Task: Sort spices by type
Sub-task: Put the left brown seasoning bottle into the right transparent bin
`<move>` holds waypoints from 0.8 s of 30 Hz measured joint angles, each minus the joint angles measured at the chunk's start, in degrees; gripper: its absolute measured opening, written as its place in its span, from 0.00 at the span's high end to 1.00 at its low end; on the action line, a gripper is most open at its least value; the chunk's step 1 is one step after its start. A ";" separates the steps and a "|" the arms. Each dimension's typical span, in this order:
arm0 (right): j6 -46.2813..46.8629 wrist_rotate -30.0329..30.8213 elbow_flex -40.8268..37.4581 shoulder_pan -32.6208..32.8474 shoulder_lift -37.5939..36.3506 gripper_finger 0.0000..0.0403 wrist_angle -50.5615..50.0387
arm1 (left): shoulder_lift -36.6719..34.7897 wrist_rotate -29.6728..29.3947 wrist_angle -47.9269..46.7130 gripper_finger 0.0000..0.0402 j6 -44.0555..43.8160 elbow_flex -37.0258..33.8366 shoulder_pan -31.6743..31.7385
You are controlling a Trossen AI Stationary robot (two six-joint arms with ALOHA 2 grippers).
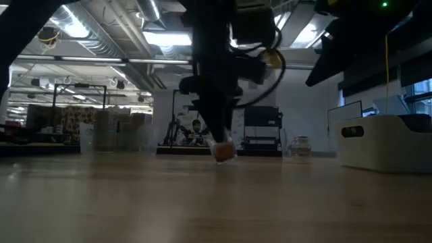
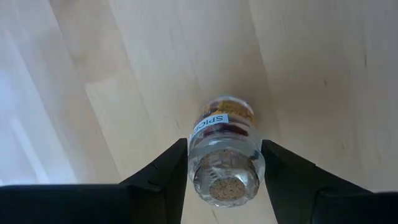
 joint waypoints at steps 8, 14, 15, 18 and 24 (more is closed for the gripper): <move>0.76 0.14 0.00 0.00 0.00 0.06 -2.83 | 0.06 -0.34 2.89 0.47 0.57 0.55 -0.14; 0.69 1.05 0.00 0.00 0.02 0.06 -4.55 | -0.19 -0.89 -1.61 0.34 1.20 3.45 -0.13; 0.66 1.07 0.00 0.00 0.02 0.06 -4.44 | -0.24 -1.13 -3.27 0.33 0.62 4.10 -0.13; -0.54 1.07 0.00 0.00 0.02 0.06 -3.37 | -2.36 -0.99 -8.44 0.34 -0.63 4.33 -0.03; -9.50 -3.12 -1.73 -1.37 0.02 0.06 7.23 | -14.05 3.71 -3.33 0.37 -2.43 -7.19 2.65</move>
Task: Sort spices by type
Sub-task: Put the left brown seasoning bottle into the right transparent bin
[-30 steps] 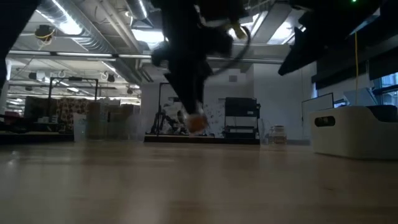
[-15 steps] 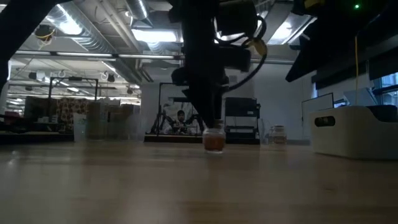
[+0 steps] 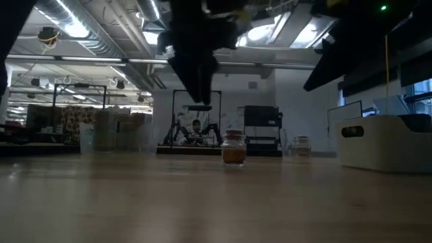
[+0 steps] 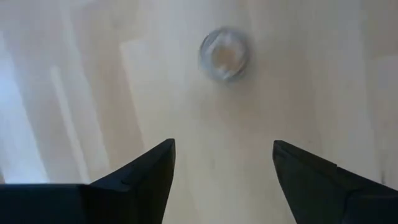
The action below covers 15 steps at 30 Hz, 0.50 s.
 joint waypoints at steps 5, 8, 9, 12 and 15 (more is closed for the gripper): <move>-13.06 -9.45 -5.95 -5.15 0.00 0.06 22.08 | -12.98 0.14 14.84 0.38 -3.16 -19.19 2.39; -19.13 -13.96 -9.90 -8.77 0.00 0.06 36.31 | -20.38 0.19 24.74 0.38 -5.32 -30.19 2.85; -20.96 -15.29 -11.04 -9.74 0.01 0.06 40.41 | -22.45 0.19 27.52 0.38 -5.93 -33.22 2.83; -24.53 -18.93 -13.37 -11.78 0.87 0.06 50.38 | -28.33 0.19 35.89 0.38 -8.75 -41.73 2.27; -27.13 -21.71 -13.97 -13.36 2.91 0.06 57.03 | -32.48 0.19 42.72 0.38 -11.25 -48.66 1.34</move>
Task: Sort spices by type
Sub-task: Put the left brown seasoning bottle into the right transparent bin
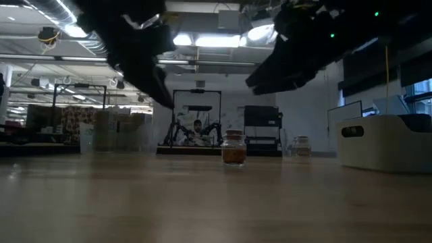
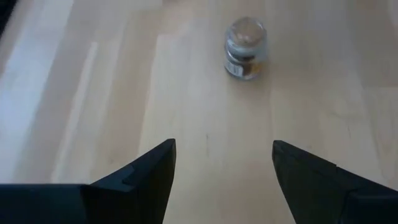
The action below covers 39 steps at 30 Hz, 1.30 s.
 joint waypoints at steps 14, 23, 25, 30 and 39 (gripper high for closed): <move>-3.41 -3.24 0.30 -4.50 16.30 0.06 14.75 | -3.00 0.02 14.83 0.38 -4.65 -11.19 -2.00; -3.35 -3.71 1.21 -4.48 22.82 0.15 20.80 | -3.01 0.02 15.91 0.38 -4.08 -11.17 -2.00; -3.35 -3.68 1.25 -4.48 22.93 0.22 20.86 | -3.01 0.02 15.97 0.38 -4.12 -11.17 -2.00; -3.57 -2.06 1.28 -4.50 22.91 0.43 20.64 | -3.01 0.02 15.93 0.38 -4.08 -11.17 -1.94; -4.20 -1.69 1.23 -4.31 19.39 0.55 18.78 | -2.99 0.00 15.84 0.38 -4.30 -11.17 -1.92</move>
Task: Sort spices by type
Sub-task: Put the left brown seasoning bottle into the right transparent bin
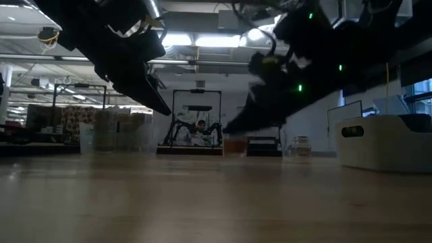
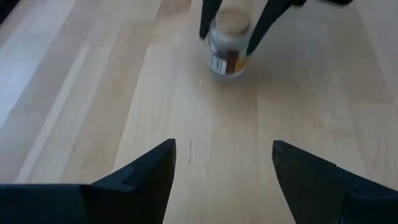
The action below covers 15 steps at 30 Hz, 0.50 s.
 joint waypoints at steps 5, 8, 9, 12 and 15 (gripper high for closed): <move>-0.55 1.63 0.02 -0.04 -8.55 0.53 -7.22 | 0.00 0.00 0.02 0.38 -0.52 0.00 0.00; -2.02 6.58 0.02 -0.08 -15.10 0.53 -13.84 | 0.00 0.00 0.11 0.38 -0.52 0.00 0.00; -2.40 8.75 0.04 -0.09 -17.29 0.54 -16.69 | 0.00 0.00 0.11 0.38 -0.52 0.00 0.00; -2.61 16.23 0.04 -0.09 -23.85 0.55 -25.44 | 0.00 0.00 0.21 0.38 -0.50 0.00 -0.02; -2.04 24.69 0.04 -0.30 -29.84 0.55 -34.06 | 0.02 0.00 1.07 0.38 -0.48 0.00 0.00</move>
